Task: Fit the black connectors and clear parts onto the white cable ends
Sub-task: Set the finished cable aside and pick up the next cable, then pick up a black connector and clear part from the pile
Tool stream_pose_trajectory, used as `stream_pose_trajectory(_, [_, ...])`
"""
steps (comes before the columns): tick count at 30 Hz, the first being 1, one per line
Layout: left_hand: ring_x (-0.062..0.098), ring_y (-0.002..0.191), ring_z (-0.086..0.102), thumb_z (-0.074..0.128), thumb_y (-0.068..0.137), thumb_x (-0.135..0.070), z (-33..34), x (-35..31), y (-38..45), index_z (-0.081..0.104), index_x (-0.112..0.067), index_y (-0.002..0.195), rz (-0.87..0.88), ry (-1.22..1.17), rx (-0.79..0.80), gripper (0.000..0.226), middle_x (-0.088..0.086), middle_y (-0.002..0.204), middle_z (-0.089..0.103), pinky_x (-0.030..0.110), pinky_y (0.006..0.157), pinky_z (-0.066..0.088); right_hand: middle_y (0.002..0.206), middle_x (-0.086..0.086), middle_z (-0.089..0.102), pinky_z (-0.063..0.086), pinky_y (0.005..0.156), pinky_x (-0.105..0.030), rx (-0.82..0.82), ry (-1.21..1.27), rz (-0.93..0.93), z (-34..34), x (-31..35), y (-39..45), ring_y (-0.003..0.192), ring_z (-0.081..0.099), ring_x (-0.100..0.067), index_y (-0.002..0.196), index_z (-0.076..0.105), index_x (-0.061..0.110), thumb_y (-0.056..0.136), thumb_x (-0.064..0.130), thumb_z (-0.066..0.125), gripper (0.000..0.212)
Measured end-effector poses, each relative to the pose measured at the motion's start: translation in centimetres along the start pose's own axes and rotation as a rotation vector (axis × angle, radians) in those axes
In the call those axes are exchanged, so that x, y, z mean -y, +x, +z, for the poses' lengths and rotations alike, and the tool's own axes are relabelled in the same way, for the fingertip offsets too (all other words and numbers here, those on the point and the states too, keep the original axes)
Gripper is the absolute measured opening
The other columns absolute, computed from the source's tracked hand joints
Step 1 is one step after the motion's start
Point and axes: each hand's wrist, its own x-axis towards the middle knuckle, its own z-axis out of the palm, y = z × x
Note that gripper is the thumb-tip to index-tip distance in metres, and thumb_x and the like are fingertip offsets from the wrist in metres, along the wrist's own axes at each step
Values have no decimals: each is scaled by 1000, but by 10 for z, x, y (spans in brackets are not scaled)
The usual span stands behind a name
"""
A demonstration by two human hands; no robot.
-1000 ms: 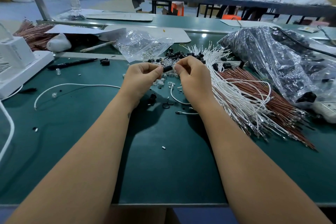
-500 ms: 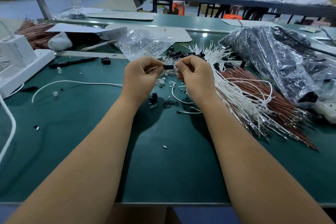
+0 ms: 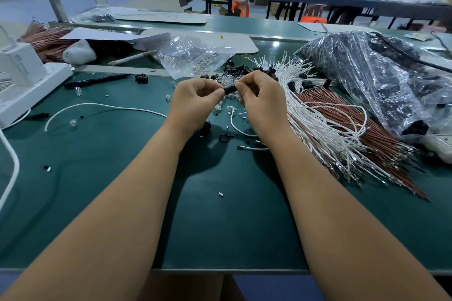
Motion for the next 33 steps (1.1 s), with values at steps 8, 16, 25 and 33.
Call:
stream_pose_trajectory(8, [-5, 43, 51, 70, 84, -5, -3, -4, -3, 70, -1, 89, -57, -153, 3, 6, -14, 50, 62, 4, 48, 37, 74, 1, 62, 55, 69, -36, 33, 144, 116, -3, 3, 1, 64, 62, -14, 81, 55, 23, 97, 12, 54, 20])
stream_pose_trajectory(16, [4, 66, 64, 69, 84, -2, 1, -9, -5, 71, -7, 87, -33, -203, 28, 6, -5, 67, 71, 16, 68, 53, 66, -4, 63, 53, 55, -26, 149, 368, 185, 1, 5, 1, 50, 60, -11, 93, 60, 6, 94, 3, 57, 5])
stream_pose_trajectory(25, [1, 66, 62, 68, 87, -9, 9, -7, -2, 74, -18, 89, -19, -195, 30, 11, -9, 70, 71, 12, 66, 49, 71, -9, 66, 56, 62, -33, 172, 203, 183, -20, 7, 7, 56, 62, -19, 90, 64, 9, 95, 15, 59, 9])
stream_pose_trajectory(33, [17, 68, 51, 71, 86, -21, 9, -3, -1, 69, -29, 76, 12, -57, 3, 14, 27, 81, 67, 30, 67, 44, 94, -9, 66, 41, 83, -35, -382, -677, 144, -75, -21, 23, 86, 48, -21, 100, 66, 8, 98, 15, 43, 24])
